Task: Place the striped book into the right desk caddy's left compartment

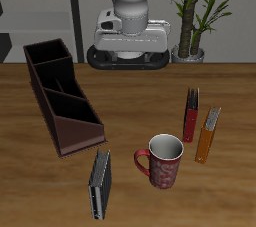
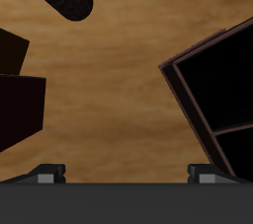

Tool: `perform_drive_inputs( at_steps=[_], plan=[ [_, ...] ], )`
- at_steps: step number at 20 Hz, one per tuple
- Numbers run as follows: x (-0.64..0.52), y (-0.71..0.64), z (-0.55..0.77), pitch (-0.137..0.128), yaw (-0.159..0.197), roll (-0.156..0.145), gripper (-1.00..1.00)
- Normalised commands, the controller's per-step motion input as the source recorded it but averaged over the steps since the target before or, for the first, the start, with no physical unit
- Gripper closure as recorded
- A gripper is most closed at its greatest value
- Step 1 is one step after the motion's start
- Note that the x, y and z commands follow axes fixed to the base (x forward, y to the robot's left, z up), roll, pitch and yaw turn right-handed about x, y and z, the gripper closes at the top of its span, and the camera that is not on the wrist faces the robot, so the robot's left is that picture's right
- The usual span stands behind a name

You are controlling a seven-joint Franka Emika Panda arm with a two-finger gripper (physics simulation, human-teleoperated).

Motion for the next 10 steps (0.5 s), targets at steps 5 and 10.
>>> perform_drive_inputs(
  at_steps=[5,10],
  plan=[
    [0.29,-0.02,0.18,-0.051,-0.044,-0.043,-1.0],
    [0.31,0.01,0.04,-0.005,-0.033,-0.021,-1.0]
  ],
)
